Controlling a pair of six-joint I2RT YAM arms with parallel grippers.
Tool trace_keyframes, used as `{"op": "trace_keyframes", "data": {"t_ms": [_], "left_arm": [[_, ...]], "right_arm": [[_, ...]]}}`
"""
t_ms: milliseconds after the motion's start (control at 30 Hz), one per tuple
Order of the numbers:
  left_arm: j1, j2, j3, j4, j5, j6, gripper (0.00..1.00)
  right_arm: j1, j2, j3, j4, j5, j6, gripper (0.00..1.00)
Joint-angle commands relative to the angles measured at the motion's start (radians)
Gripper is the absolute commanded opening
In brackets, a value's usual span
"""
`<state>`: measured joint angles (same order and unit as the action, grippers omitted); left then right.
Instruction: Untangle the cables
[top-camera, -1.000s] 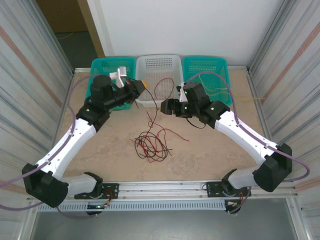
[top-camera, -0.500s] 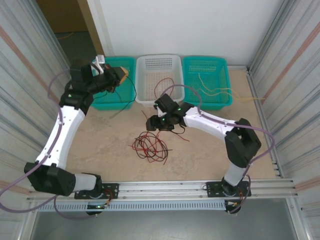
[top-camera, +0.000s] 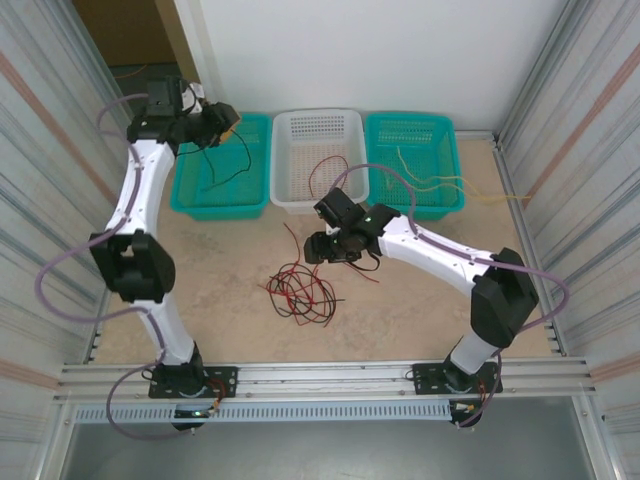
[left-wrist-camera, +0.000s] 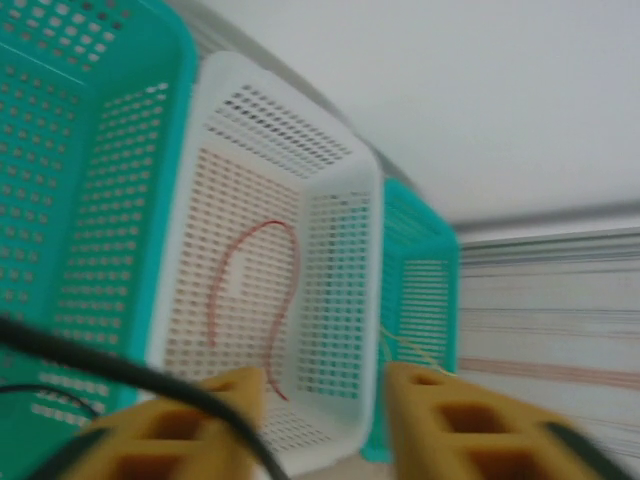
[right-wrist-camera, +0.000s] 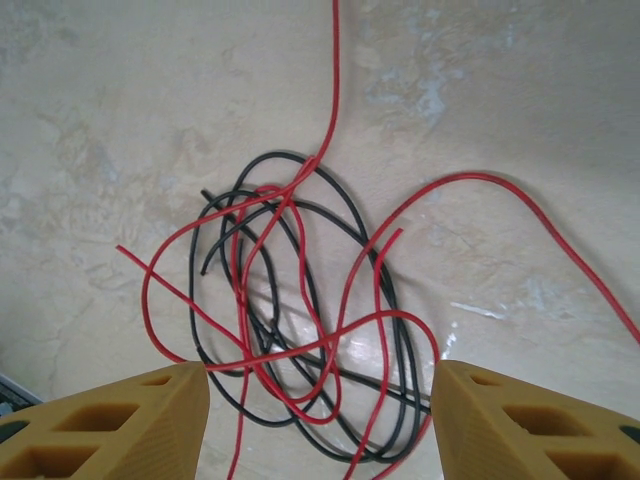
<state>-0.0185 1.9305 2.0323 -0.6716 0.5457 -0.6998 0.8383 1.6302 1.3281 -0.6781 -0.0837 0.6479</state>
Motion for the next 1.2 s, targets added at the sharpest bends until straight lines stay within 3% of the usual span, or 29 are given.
{"op": "trace_keyframes", "data": {"t_ms": [0,33,67,300,400,500,667,900,1167], "left_arm": [[0.004,0.074,0.139,-0.184,-0.048,0.137,0.63],[-0.001,0.09,0.155,-0.22,-0.073,0.168,0.78],[-0.009,0.091,0.159,-0.25,-0.117,0.194,0.84],[-0.082,-0.018,0.035,-0.306,-0.376,0.307,0.93],[-0.107,-0.055,-0.004,-0.358,-0.45,0.336,0.86],[-0.143,-0.182,-0.159,-0.305,-0.434,0.339,0.8],[-0.24,-0.494,-0.54,-0.154,-0.391,0.334,0.79],[-0.245,-0.827,-0.947,-0.119,-0.291,0.205,0.74],[-0.245,-0.926,-1.13,-0.131,-0.212,0.146,0.7]], "right_arm": [[0.001,-0.03,0.027,-0.078,0.065,-0.028,0.6],[0.001,-0.024,0.032,-0.085,0.078,-0.034,0.61],[0.001,-0.016,0.038,-0.092,0.083,-0.039,0.61],[0.005,0.074,0.092,-0.128,0.055,-0.053,0.6],[0.016,0.098,0.111,-0.142,0.058,-0.062,0.6],[0.018,0.121,0.118,-0.147,0.03,-0.074,0.6],[0.023,0.204,0.152,-0.187,-0.022,-0.125,0.57],[0.022,0.312,0.214,-0.232,-0.041,-0.192,0.52],[0.042,0.398,0.247,-0.263,-0.113,-0.289,0.57]]}}
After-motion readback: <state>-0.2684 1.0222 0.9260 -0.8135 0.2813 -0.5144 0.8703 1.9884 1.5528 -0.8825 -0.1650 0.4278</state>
